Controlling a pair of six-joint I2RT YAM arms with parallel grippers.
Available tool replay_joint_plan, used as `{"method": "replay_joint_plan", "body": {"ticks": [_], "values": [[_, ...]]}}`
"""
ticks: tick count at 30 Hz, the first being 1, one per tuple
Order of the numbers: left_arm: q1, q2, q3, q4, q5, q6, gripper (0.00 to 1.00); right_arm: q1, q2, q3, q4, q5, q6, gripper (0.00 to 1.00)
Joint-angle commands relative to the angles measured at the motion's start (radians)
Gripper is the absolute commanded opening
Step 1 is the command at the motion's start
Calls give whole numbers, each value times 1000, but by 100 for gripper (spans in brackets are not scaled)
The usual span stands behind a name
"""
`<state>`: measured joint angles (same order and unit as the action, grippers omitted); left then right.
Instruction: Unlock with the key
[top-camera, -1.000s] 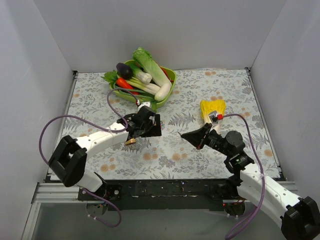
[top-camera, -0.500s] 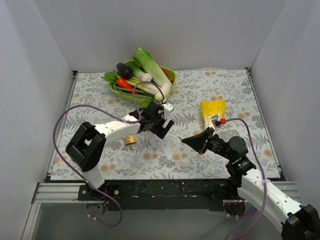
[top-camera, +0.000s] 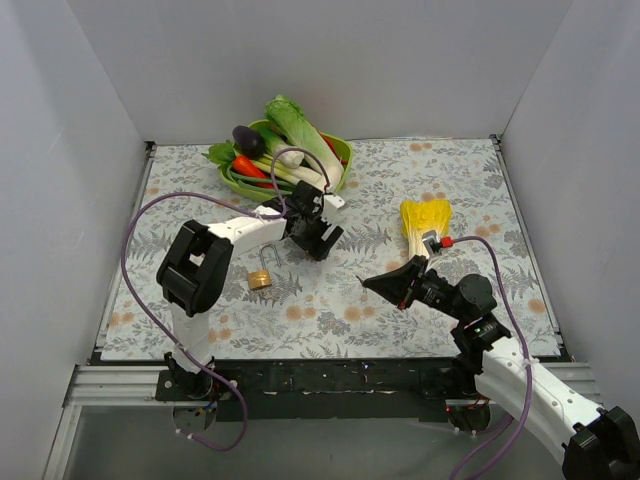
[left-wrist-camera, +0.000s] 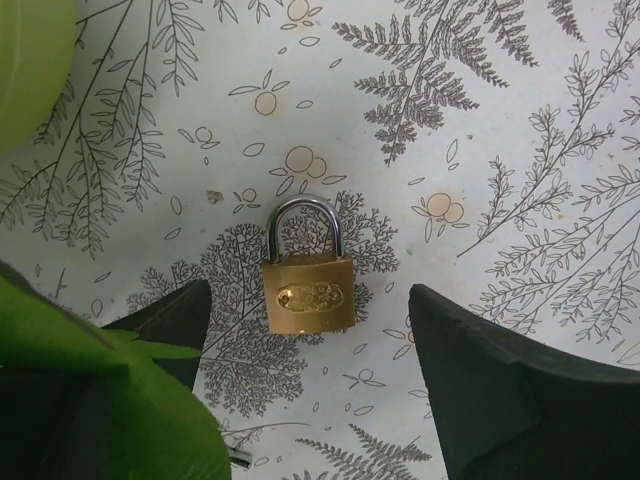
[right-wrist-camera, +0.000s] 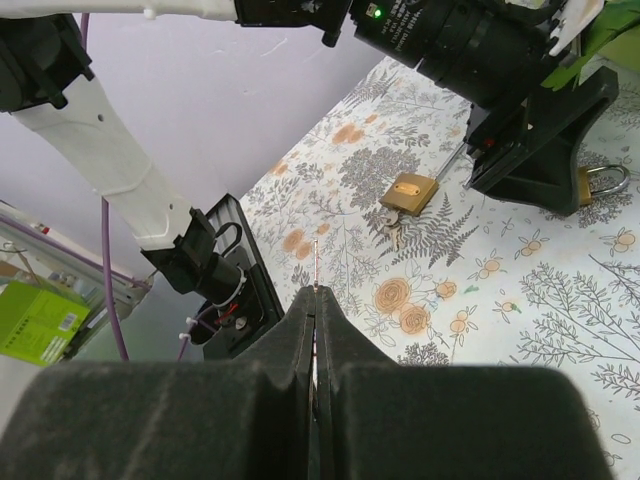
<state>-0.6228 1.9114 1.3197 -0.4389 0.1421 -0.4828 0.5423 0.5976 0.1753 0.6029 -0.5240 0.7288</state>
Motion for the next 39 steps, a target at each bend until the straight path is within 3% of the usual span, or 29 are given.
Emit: {"method": "replay_joint_plan", "body": {"ticks": [1, 13, 22, 25, 33, 39], "values": [[5, 17, 35, -20, 48, 33, 77, -5, -1, -13, 72, -13, 17, 1], [8, 81, 65, -20, 21, 30, 60, -5, 4, -25, 78, -11, 26, 1], [6, 60, -2, -18, -55, -74, 30, -5, 19, -30, 93, -10, 27, 1], [3, 9, -60, -1, -76, -180, 25, -5, 21, -30, 95, -8, 27, 1], [0, -87, -134, -95, -259, -693, 19, -7, 45, -34, 116, -7, 23, 1], [-2, -10, -103, -190, -329, -841, 14, -5, 47, -42, 132, -18, 31, 1]]}}
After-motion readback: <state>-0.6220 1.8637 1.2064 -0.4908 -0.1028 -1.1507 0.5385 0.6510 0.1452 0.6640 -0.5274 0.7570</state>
